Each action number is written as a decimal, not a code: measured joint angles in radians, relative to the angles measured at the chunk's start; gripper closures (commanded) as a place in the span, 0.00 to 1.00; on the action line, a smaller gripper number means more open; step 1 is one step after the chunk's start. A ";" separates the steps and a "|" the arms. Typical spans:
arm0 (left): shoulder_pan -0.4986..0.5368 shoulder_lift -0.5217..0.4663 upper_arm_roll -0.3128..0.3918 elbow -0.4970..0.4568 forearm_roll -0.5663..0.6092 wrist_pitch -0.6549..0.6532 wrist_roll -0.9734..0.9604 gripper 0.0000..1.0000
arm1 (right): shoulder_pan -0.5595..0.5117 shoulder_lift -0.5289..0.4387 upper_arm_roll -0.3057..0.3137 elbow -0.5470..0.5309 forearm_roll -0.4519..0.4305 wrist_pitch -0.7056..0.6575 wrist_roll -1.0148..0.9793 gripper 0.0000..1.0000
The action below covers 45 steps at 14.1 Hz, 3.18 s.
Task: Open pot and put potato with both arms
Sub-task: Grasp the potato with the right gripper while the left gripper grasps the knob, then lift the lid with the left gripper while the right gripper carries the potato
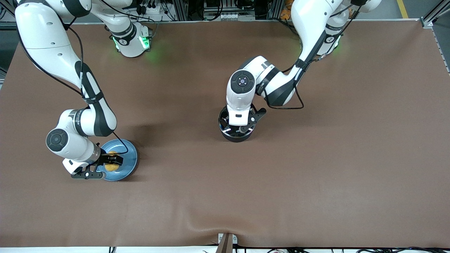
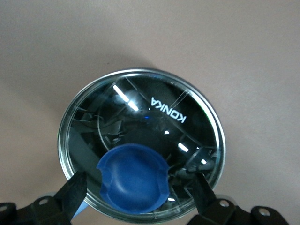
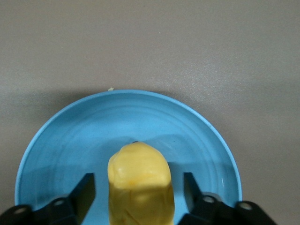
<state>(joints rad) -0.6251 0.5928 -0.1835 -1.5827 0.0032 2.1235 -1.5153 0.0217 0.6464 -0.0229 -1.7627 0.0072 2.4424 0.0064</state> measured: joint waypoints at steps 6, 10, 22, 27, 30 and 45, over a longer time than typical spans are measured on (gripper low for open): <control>-0.002 0.000 0.003 -0.007 0.001 0.000 0.000 0.45 | 0.001 -0.008 0.006 0.012 0.000 -0.024 0.000 1.00; -0.002 0.000 0.004 -0.010 0.001 0.003 0.000 1.00 | 0.004 -0.095 0.010 0.046 0.000 -0.148 0.000 1.00; 0.183 -0.269 0.020 0.008 0.010 -0.199 0.232 1.00 | 0.013 -0.488 0.031 0.139 0.001 -0.566 -0.002 1.00; 0.385 -0.374 0.020 -0.091 0.010 -0.259 0.555 1.00 | 0.103 -0.491 0.035 0.193 0.009 -0.613 0.090 1.00; 0.481 -0.426 0.020 -0.201 0.010 -0.256 0.723 1.00 | 0.252 -0.482 0.040 0.200 0.005 -0.607 0.306 1.00; 0.654 -0.328 0.018 -0.644 0.062 0.333 0.931 1.00 | 0.805 -0.020 0.038 0.308 -0.144 -0.262 0.968 1.00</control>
<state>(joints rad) 0.0294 0.2650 -0.1655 -2.2263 0.0652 2.4563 -0.5838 0.8267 0.6263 0.0148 -1.4549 -0.1371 2.1800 0.9741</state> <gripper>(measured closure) 0.401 0.480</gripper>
